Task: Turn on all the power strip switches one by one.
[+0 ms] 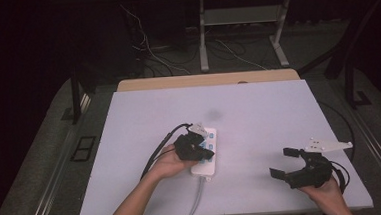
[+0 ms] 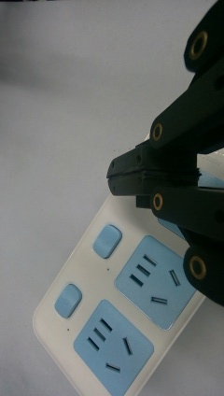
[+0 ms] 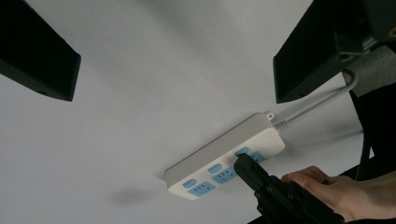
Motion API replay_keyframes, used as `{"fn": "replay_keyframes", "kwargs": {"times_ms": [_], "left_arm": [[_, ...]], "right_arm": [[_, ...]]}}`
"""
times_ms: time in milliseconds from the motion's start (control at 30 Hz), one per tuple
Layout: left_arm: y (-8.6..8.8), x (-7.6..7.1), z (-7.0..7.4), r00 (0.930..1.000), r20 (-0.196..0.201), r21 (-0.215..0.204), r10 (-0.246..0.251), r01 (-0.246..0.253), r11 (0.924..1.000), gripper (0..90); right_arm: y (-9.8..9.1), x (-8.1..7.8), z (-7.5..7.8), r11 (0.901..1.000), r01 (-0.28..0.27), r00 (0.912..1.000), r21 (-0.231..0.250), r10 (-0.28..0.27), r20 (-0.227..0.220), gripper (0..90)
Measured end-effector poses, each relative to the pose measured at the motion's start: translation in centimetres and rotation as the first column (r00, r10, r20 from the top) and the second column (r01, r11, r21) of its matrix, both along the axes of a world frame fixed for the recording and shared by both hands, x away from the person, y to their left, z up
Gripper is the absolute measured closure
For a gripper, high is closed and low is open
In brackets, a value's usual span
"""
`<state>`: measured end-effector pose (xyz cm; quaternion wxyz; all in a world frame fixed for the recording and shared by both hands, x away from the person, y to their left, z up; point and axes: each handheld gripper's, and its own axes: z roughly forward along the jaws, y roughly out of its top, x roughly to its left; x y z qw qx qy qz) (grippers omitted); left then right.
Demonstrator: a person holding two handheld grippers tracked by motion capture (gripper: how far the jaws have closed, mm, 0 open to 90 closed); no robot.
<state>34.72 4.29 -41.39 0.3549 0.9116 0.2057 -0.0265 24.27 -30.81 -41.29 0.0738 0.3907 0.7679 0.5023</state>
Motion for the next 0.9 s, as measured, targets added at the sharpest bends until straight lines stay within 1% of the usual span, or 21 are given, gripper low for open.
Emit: {"fn": "replay_keyframes", "kwargs": {"times_ms": [100,233,400,533,567,667,733,833,900], "left_arm": [[0.03,0.07,-0.08,1.0000,0.000,-0.002,-0.009,0.009,1.0000,89.6],[0.00,-0.01,-0.13,0.9996,0.016,0.001,-0.021,0.021,0.9998,90.0],[0.13,0.28,-0.28,0.9998,-0.012,-0.010,-0.018,0.018,0.9998,90.0],[-0.01,0.14,-0.20,0.9998,-0.001,0.003,-0.020,0.020,0.9998,90.0],[-0.10,0.12,-0.16,0.9997,0.005,0.014,-0.023,0.023,0.9996,90.0],[-0.28,0.26,-0.02,0.9996,-0.008,0.033,-0.025,0.025,0.9991,90.0],[-0.44,0.26,0.11,0.9993,0.000,0.049,-0.037,0.036,0.9982,90.0],[-0.45,0.25,0.13,0.9995,-0.001,0.048,-0.032,0.032,0.9983,90.0],[-0.52,0.12,0.21,0.9993,0.014,0.058,-0.036,0.035,0.9977,90.0]], "right_arm": [[-0.09,-0.04,0.04,1.0000,0.003,1.0000,0.004,-0.003,0.002,0.5],[-0.13,-0.08,0.08,1.0000,0.007,1.0000,0.005,-0.007,0.006,0.5],[-0.23,-0.07,0.07,0.9999,0.013,0.9999,0.006,-0.013,0.006,0.6],[-0.34,-0.09,0.11,0.9999,0.015,0.9998,0.008,-0.015,0.010,0.5],[-0.35,-0.10,0.11,0.9998,0.016,0.9998,0.009,-0.016,0.010,0.5],[-0.37,-0.12,0.11,0.9998,0.017,0.9998,0.010,-0.017,0.010,0.6],[-0.35,-0.13,0.13,0.9998,0.018,0.9998,0.010,-0.018,0.009,0.6],[-0.33,-0.12,0.12,0.9998,0.017,0.9998,0.009,-0.017,0.009,0.5],[-0.31,-0.08,0.09,0.9999,0.015,0.9998,0.008,-0.015,0.009,0.5]]}}
